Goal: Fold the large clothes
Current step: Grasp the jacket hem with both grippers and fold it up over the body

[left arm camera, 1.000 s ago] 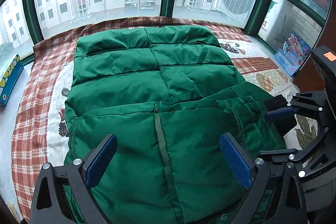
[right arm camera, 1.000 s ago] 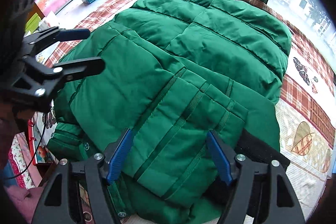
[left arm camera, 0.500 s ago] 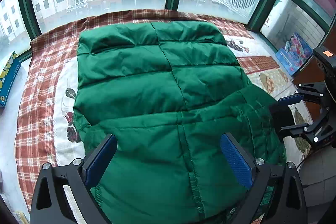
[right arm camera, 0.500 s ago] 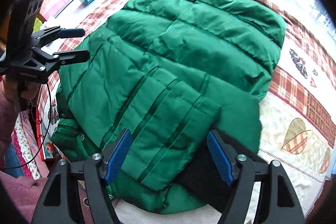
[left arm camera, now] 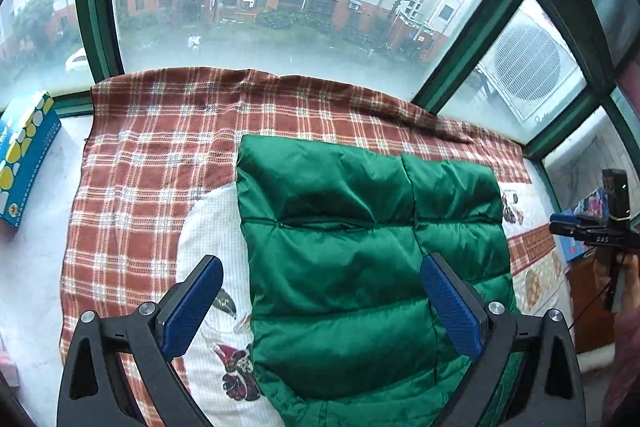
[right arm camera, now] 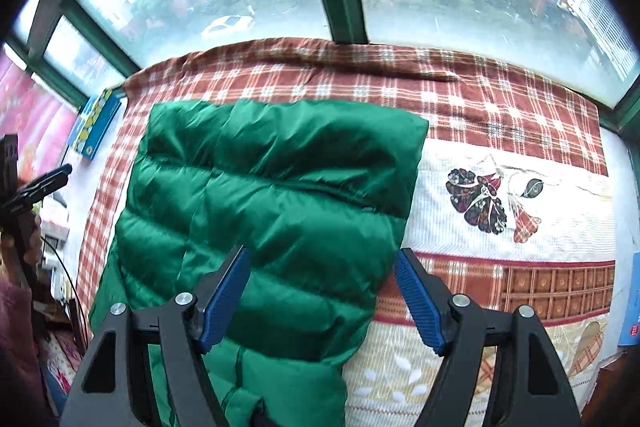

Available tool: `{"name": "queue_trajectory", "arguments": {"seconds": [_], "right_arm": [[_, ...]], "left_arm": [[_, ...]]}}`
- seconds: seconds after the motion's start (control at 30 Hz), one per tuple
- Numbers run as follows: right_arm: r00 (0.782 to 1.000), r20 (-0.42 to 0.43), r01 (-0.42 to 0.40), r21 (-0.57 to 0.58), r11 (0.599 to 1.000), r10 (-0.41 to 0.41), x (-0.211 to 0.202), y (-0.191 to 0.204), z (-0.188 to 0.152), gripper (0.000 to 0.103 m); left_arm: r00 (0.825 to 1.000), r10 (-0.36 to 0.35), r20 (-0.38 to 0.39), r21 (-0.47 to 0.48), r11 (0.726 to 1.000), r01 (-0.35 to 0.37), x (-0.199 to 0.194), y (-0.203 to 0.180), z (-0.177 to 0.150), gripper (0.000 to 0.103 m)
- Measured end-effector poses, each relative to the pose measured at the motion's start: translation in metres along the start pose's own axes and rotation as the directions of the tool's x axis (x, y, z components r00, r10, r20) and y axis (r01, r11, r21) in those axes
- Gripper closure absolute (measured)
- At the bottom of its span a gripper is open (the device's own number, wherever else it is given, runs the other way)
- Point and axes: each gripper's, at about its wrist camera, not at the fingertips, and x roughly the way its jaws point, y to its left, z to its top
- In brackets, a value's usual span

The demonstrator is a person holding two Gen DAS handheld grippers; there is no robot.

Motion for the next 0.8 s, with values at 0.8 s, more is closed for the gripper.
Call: {"name": "queue_trajectory", "arguments": {"seconds": [0.8], "right_arm": [[0.953, 0.114, -0.288, 0.064, 0.956, 0.279, 0.110, -0.072, 0.027, 0.021]], "left_arm": [[0.990, -0.137, -0.024, -0.162, 0.978, 0.132, 0.188, 0.082, 0.051, 0.000]]}}
